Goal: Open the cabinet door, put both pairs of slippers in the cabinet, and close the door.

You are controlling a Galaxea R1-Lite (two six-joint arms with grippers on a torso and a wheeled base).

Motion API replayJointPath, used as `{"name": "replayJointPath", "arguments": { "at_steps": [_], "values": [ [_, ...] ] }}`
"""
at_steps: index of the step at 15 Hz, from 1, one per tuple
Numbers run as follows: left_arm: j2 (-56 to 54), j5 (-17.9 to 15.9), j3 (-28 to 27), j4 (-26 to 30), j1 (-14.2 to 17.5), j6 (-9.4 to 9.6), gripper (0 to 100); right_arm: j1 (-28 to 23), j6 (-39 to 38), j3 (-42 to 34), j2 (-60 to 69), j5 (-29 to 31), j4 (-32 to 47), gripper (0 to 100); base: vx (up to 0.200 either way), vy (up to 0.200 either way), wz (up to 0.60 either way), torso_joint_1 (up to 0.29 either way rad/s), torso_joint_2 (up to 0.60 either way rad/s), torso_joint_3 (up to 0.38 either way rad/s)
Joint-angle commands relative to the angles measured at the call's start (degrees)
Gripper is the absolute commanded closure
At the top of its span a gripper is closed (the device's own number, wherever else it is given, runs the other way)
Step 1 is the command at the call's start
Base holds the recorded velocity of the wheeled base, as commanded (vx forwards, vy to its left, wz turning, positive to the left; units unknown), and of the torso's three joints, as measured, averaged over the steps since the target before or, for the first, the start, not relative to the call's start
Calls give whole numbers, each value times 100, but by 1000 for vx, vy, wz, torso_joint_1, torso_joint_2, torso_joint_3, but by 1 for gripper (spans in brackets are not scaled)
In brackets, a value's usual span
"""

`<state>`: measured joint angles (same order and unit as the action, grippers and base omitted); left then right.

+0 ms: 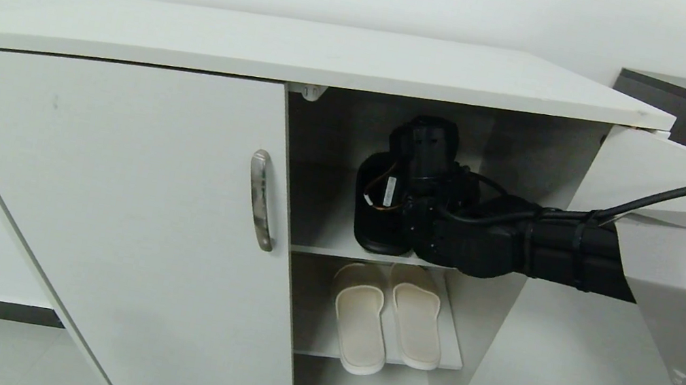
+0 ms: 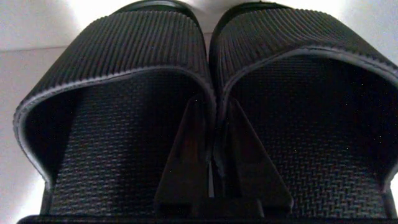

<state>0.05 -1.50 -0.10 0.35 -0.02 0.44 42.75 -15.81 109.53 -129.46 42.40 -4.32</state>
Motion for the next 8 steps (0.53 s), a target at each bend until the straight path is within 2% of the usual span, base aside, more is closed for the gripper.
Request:
{"name": "replayJointPath", "arguments": {
  "at_steps": [1,5,6,8],
  "values": [
    [4,1,1,0,2,0,100,-48,-1,121,-105,-4,45,100,0,0,0,0,0,0],
    [4,9,1,0,2,-9,100,-48,-1,121,-105,-4,133,100,0,0,0,0,0,0],
    [4,9,1,0,-6,-9,100,-48,-1,121,-105,5,133,0,0,0,0,0,0,0],
    [4,9,1,0,2,-9,100,-39,-1,77,-97,14,194,0,0,0,0,0,0,0]
  ]
}}
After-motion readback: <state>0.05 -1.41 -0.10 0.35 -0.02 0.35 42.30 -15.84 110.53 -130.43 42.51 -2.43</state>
